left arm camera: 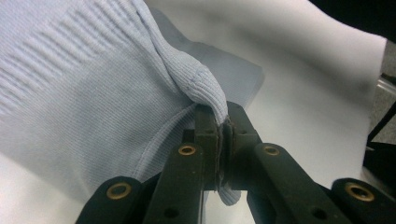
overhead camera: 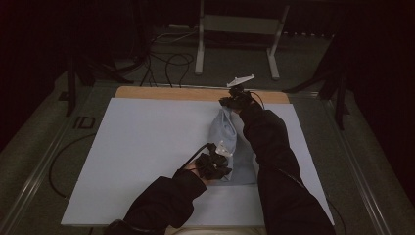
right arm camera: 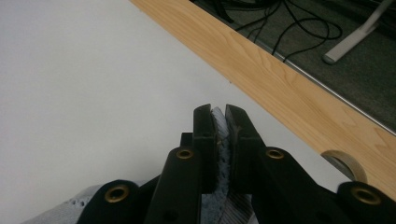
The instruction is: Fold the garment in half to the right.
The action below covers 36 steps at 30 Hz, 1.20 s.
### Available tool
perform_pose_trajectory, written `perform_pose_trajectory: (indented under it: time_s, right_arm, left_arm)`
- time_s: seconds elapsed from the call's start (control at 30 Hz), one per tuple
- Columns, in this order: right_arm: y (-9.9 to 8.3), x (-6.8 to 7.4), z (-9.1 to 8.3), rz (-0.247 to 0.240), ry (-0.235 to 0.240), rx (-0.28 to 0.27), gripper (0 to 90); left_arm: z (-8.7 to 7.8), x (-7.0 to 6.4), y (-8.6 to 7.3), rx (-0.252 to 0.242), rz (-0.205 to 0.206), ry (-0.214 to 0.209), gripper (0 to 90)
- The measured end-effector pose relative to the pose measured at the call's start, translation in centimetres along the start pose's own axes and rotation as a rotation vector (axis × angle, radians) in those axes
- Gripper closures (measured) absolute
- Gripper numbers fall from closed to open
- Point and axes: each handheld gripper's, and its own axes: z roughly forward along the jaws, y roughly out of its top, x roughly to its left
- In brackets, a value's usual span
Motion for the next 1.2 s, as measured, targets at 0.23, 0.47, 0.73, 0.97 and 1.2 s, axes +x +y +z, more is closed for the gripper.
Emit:
perform_pose_trajectory:
  time_s: [0.23, 0.47, 0.73, 0.97, 1.2]
  right_arm:
    - [-0.4, -0.2, 0.7, 0.005, 0.024, 0.001, 84.4]
    - [-0.7, -0.5, 1.2, 0.009, 0.047, -0.011, 83.2]
    - [-0.9, -0.4, 1.0, 0.032, 0.053, -0.010, 31.9]
    - [-1.1, -0.3, -1.5, 0.046, 0.079, -0.050, 11.3]
    - [-1.7, 0.0, -4.5, 0.051, 0.049, -0.106, 11.3]
  left_arm:
    - [2.9, -0.1, 0.4, 0.030, -0.016, -0.007, 86.8]
    - [4.9, 0.2, 0.7, 0.061, -0.031, 0.002, 86.8]
    - [6.1, 0.4, 0.9, 0.076, -0.048, -0.001, 86.7]
    - [7.1, 0.3, 1.5, 0.072, -0.054, -0.005, 86.5]
    - [7.3, -0.1, 2.2, 0.053, -0.059, -0.012, 86.0]
